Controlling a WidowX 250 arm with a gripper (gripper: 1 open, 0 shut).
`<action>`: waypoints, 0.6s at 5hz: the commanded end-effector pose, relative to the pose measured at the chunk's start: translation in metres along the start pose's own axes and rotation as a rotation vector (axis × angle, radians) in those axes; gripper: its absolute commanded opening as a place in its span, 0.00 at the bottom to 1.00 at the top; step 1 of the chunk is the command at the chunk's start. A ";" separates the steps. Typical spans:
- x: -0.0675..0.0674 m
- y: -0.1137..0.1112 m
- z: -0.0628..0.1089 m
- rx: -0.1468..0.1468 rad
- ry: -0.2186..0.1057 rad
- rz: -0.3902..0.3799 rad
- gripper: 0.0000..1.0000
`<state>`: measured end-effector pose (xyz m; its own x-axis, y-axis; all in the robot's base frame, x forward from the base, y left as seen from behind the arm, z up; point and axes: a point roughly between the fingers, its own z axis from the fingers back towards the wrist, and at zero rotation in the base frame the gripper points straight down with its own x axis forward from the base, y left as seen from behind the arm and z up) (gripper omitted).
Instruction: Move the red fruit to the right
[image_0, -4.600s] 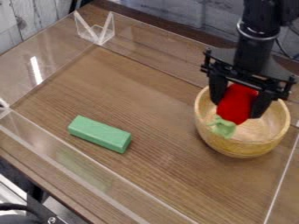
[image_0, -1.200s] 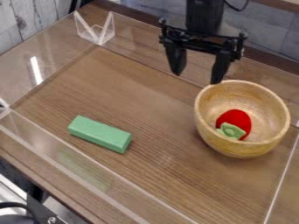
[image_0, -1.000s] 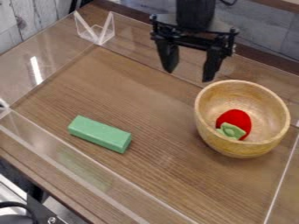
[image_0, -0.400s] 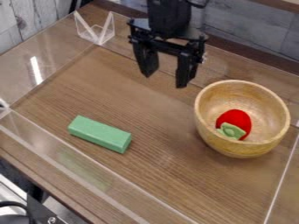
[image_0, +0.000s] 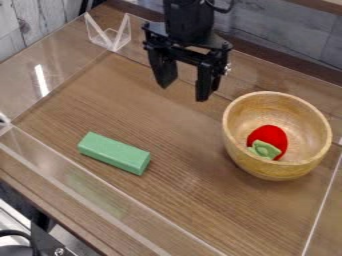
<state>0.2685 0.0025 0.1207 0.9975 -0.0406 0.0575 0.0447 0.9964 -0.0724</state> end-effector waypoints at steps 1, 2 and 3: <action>0.004 -0.001 0.013 0.024 -0.066 -0.013 1.00; 0.005 -0.002 0.011 0.031 -0.072 -0.013 1.00; 0.003 -0.006 0.002 0.023 -0.047 -0.002 1.00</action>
<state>0.2683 -0.0029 0.1153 0.9970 -0.0362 0.0684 0.0398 0.9978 -0.0529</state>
